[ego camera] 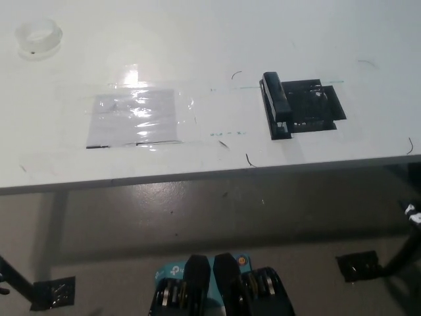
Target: A stapler is kept infront of the robot on the black mark on the desk and the robot uses its right hand to lift the top of the stapler to open it
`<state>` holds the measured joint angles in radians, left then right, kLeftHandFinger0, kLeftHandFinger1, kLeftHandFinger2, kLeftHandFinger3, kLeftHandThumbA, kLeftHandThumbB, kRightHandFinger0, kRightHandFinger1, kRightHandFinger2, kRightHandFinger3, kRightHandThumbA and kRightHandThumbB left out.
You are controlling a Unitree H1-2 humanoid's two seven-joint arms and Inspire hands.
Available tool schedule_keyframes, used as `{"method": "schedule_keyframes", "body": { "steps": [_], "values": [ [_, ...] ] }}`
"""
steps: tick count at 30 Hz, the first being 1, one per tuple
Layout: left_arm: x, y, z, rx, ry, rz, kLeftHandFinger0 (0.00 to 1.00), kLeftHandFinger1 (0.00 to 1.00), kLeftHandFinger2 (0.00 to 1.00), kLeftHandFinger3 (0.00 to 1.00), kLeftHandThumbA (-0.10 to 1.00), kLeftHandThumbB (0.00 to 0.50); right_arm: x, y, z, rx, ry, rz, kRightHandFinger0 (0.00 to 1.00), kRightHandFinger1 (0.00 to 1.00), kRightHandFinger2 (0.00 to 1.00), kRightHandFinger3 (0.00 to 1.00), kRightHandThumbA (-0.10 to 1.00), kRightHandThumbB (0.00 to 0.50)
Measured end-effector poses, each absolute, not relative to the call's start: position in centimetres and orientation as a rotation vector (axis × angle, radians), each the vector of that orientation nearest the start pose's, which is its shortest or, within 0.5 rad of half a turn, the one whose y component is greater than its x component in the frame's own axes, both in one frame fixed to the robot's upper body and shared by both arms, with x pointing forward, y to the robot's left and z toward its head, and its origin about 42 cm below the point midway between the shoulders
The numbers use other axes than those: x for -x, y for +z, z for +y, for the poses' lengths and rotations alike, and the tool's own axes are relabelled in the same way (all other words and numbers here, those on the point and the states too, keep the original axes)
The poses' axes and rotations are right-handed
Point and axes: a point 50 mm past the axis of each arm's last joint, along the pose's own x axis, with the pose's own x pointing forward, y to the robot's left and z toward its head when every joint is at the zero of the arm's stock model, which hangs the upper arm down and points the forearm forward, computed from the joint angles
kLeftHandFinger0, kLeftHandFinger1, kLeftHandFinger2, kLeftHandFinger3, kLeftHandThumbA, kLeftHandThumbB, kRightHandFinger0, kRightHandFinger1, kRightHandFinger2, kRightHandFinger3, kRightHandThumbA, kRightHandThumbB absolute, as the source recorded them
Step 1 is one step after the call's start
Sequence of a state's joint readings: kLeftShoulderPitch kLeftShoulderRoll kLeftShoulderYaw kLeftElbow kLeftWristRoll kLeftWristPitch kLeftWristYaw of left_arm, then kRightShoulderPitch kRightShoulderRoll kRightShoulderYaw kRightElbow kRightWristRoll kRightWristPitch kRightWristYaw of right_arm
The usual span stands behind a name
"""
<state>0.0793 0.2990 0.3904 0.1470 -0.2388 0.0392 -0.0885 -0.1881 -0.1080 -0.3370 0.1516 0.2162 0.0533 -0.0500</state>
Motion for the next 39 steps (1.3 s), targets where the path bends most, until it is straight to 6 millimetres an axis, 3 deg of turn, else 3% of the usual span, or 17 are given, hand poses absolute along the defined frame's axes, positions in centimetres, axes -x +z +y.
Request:
{"method": "schedule_keyframes", "body": {
  "steps": [7, 10, 12, 15, 16, 17, 19, 25, 31, 35, 39],
  "values": [
    [-22.9, 8.3, 42.3, -0.026, 0.344, 0.143, 0.44, 0.5, 0.69, 0.88, 0.68, 0.012, -36.4, 17.7, -30.6, -0.211, -0.23, -0.15, 0.56, 0.59, 0.69, 0.82, 0.96, 0.061],
    [-22.9, 8.4, 42.3, -0.026, 0.343, 0.142, 0.44, 0.5, 0.69, 0.89, 0.68, 0.013, -38.0, 20.7, -28.6, -0.232, -0.162, -0.195, 0.57, 0.6, 0.69, 0.81, 0.98, 0.038],
    [-22.9, 8.4, 42.3, -0.026, 0.342, 0.14, 0.44, 0.5, 0.68, 0.88, 0.68, 0.007, -38.7, 22.2, -27.1, -0.257, -0.117, -0.215, 0.56, 0.59, 0.7, 0.83, 0.99, 0.061],
    [-22.9, 8.4, 42.3, -0.025, 0.342, 0.14, 0.43, 0.5, 0.68, 0.87, 0.69, 0.008, -39.4, 23.5, -24.6, -0.303, -0.055, -0.207, 0.55, 0.57, 0.68, 0.81, 1.0, 0.049],
    [-23.0, 8.4, 42.2, -0.025, 0.341, 0.14, 0.43, 0.5, 0.68, 0.87, 0.69, 0.008, -39.6, 23.7, -23.8, -0.322, -0.037, -0.197, 0.55, 0.58, 0.68, 0.82, 1.0, 0.049],
    [-23.0, 8.4, 42.2, -0.025, 0.34, 0.14, 0.43, 0.5, 0.69, 0.88, 0.69, 0.004, -39.7, 23.8, -23.4, -0.332, -0.027, -0.188, 0.58, 0.61, 0.74, 0.91, 1.0, 0.024],
    [-23.0, 8.4, 42.2, -0.024, 0.339, 0.141, 0.43, 0.51, 0.69, 0.87, 0.68, 0.01, -40.0, 23.8, -22.0, -0.386, -0.005, -0.15, 0.63, 0.67, 0.81, 1.0, 1.0, 0.016],
    [-23.1, 8.4, 42.0, -0.025, 0.333, 0.14, 0.41, 0.51, 0.7, 0.89, 0.68, 0.01, -41.5, 22.6, -19.3, -0.541, 0.038, -0.02, 0.64, 0.66, 0.78, 1.0, 1.0, 0.014],
    [-23.0, 8.3, 42.0, -0.025, 0.333, 0.142, 0.41, 0.5, 0.71, 0.88, 0.69, 0.008, -42.1, 21.2, -19.0, -0.635, 0.037, 0.066, 0.69, 0.75, 0.85, 1.0, 1.0, 0.007],
    [-23.1, 8.3, 42.0, -0.024, 0.333, 0.141, 0.41, 0.49, 0.7, 0.88, 0.69, 0.007, -42.6, 20.9, -19.0, -0.714, 0.018, 0.107, 0.68, 0.79, 0.93, 1.0, 1.0, 0.032],
    [-23.1, 8.3, 42.0, -0.022, 0.333, 0.141, 0.42, 0.51, 0.72, 0.88, 0.71, 0.015, -43.0, 20.9, -18.9, -0.788, 0.0, 0.132, 0.69, 0.79, 0.91, 1.0, 1.0, 0.034]
  ]
}}
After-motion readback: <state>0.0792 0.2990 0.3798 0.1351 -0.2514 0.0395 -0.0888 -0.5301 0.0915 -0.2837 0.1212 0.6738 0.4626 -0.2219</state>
